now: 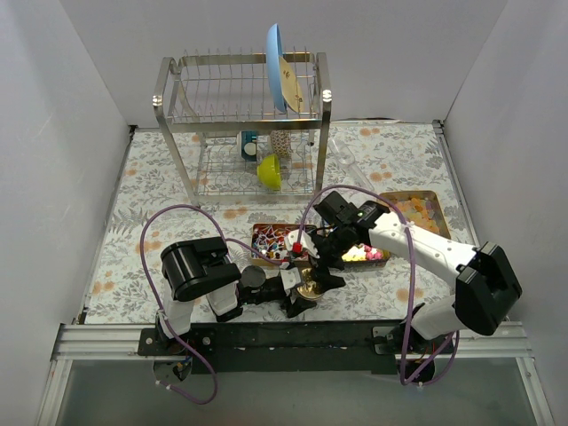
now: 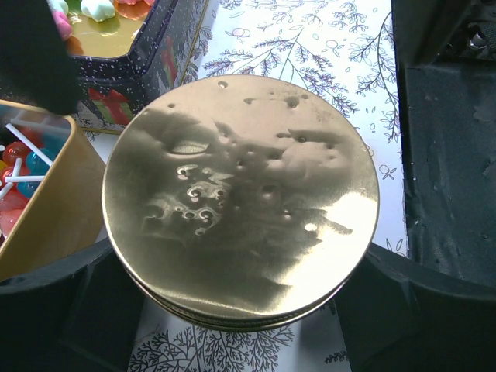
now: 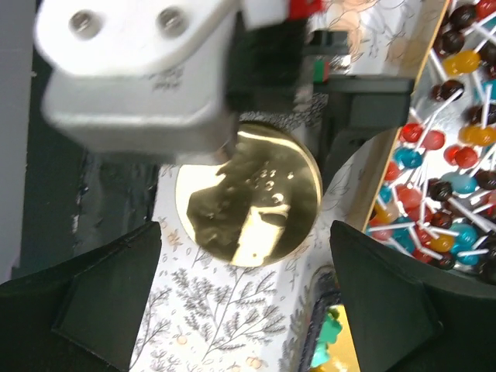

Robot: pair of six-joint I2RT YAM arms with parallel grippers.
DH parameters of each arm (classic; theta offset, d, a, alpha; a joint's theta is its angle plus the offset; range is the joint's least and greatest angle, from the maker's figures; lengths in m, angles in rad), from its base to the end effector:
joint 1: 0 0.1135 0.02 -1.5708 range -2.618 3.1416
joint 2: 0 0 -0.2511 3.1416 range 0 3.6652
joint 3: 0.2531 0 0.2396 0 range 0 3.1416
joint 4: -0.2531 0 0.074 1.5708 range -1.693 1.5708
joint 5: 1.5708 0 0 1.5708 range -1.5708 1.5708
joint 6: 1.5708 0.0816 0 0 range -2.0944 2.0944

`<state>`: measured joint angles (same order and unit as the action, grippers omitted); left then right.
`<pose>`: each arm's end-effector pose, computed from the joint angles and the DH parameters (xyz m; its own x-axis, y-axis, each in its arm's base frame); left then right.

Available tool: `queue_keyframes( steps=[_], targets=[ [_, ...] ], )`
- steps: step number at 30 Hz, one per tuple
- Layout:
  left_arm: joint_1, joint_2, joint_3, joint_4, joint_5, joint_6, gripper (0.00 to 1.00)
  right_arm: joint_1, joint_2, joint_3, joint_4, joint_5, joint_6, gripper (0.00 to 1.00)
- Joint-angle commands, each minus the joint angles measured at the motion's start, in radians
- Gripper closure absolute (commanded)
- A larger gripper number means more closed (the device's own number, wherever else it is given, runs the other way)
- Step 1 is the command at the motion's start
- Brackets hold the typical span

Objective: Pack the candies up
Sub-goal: Screw the bottle lid onto the packing bottle.

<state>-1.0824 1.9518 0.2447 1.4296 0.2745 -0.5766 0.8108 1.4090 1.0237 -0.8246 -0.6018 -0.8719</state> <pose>0.1156 -0.2647 0.0668 -0.6379 0.0821 -0.7658 0.7451 0.3175 -0.5866 0.1504 0.2253 0.1976 0.1482 -0.7601 -0.6327 -0.9665 -0.2470 0.0704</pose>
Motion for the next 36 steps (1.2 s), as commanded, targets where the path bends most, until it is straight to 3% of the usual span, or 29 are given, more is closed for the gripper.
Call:
queue_keyframes(
  steps=[1, 8, 25, 30, 36],
  targets=[
    [0.007, 0.134, -0.064, 0.276, -0.058, 0.04, 1.0, 0.008, 0.05, 0.044, 0.041, -0.033, -0.015, 0.03],
    [0.007, 0.136, -0.062, 0.278, -0.078, 0.034, 1.0, 0.059, 0.062, 0.0, -0.03, -0.055, -0.119, 0.03],
    [0.021, 0.142, -0.059, 0.276, -0.081, 0.021, 1.0, 0.059, -0.09, -0.154, -0.171, 0.063, -0.088, 0.04],
    [0.021, 0.145, -0.061, 0.279, -0.08, 0.027, 1.0, 0.054, -0.117, -0.123, -0.258, 0.05, -0.096, 0.06],
    [0.019, 0.144, -0.068, 0.288, -0.055, 0.049, 1.0, -0.027, -0.09, -0.024, -0.171, 0.08, -0.038, 0.07]
  ],
)
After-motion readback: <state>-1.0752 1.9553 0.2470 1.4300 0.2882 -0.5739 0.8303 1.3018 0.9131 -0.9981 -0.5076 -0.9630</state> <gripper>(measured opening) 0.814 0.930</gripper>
